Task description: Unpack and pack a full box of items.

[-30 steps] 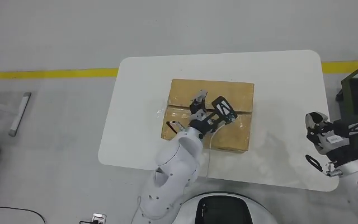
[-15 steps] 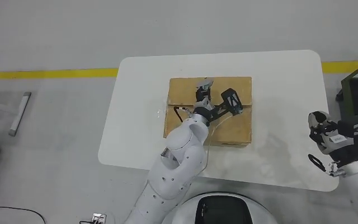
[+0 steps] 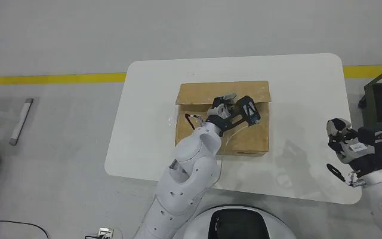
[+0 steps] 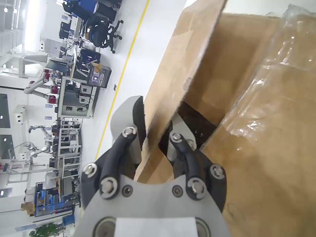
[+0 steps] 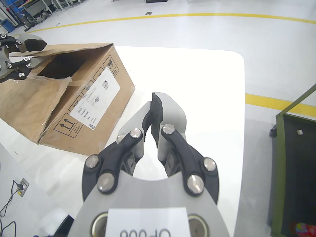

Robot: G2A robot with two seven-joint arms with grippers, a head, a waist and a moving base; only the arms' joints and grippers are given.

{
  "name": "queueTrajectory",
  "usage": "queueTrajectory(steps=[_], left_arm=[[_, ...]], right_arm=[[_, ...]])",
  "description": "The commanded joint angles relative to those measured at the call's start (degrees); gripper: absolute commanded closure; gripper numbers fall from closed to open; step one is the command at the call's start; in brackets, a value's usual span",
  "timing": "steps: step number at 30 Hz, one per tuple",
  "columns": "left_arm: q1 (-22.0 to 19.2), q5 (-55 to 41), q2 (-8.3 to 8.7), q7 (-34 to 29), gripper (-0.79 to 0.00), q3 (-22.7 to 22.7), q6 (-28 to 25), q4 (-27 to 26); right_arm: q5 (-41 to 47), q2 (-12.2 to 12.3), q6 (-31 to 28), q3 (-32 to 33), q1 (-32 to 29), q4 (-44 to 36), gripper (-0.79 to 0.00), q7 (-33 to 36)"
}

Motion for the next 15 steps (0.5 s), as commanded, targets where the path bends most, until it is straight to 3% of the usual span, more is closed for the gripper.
queueTrajectory(steps=[1,10,12,15], left_arm=[[1.02,-0.28,0.03,-0.36,0.0,0.25,-0.79,-1.57],[6.32,-1.64,0.12,-3.61,0.0,1.98,-4.0,-10.26],[6.75,-1.32,0.08,-4.43,-0.785,2.45,-4.06,-11.13],[5.4,-0.33,-0.15,-4.39,-0.785,2.85,-2.92,-10.47]], right_arm=[[0.14,-0.03,-0.02,-0.04,0.14,0.1,0.0,-0.07],[1.36,-0.11,-0.35,0.4,0.7,-0.08,0.0,0.01],[1.58,-0.13,-0.53,0.55,0.7,-0.11,0.0,0.03],[1.9,-0.16,-0.68,0.64,0.77,-0.35,0.0,-0.02]])
